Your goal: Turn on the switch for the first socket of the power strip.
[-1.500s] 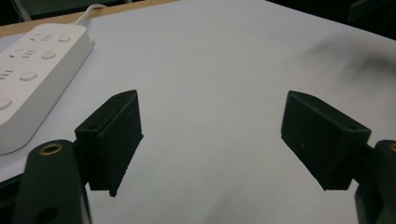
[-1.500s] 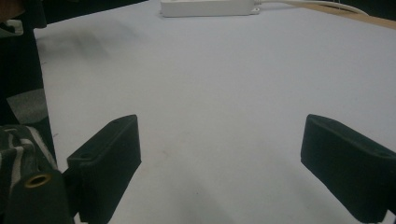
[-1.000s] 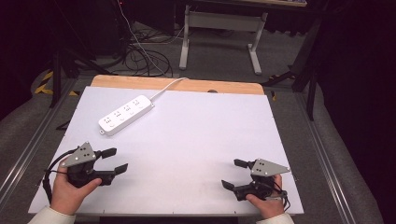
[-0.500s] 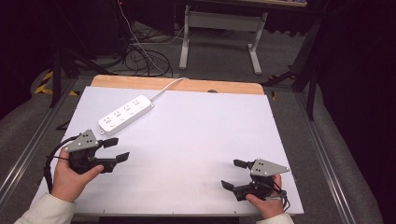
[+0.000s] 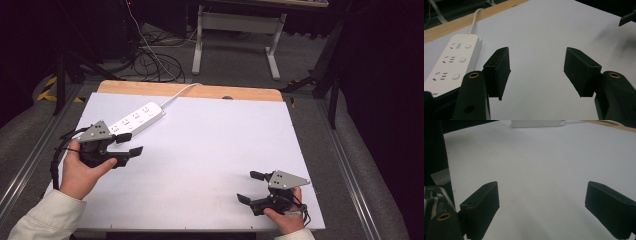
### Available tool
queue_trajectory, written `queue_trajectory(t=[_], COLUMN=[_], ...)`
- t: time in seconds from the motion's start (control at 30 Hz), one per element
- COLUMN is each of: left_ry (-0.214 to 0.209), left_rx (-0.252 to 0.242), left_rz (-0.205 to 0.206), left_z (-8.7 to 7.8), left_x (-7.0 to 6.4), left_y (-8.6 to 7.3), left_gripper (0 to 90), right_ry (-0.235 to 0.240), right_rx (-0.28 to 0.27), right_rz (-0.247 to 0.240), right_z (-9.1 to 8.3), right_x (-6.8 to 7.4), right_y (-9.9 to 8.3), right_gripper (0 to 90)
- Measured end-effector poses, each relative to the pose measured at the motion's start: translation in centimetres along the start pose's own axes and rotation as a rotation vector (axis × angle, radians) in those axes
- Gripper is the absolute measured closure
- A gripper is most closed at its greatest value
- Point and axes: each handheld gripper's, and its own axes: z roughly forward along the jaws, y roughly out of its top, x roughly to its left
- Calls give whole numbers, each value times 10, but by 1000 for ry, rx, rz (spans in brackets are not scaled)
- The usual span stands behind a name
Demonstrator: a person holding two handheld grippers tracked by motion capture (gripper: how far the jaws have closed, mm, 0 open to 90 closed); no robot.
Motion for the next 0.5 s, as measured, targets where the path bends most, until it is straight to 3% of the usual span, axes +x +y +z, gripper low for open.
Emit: queue_trajectory(t=[0.33, 0.43, 0.5], left_ry=[12, 20, 17], left_rx=[15, 16, 15], left_rz=[6, 12, 5], left_z=[9, 13, 17], left_x=[9, 15, 19], left_y=[13, 18, 20], left_gripper=[432, 486, 591], right_ry=[3, 3, 6], right_rx=[-1, 1, -1], right_rz=[3, 0, 3], right_z=[0, 0, 0], right_x=[0, -1, 0], right_y=[0, 0, -1], right_gripper=[126, 126, 126])
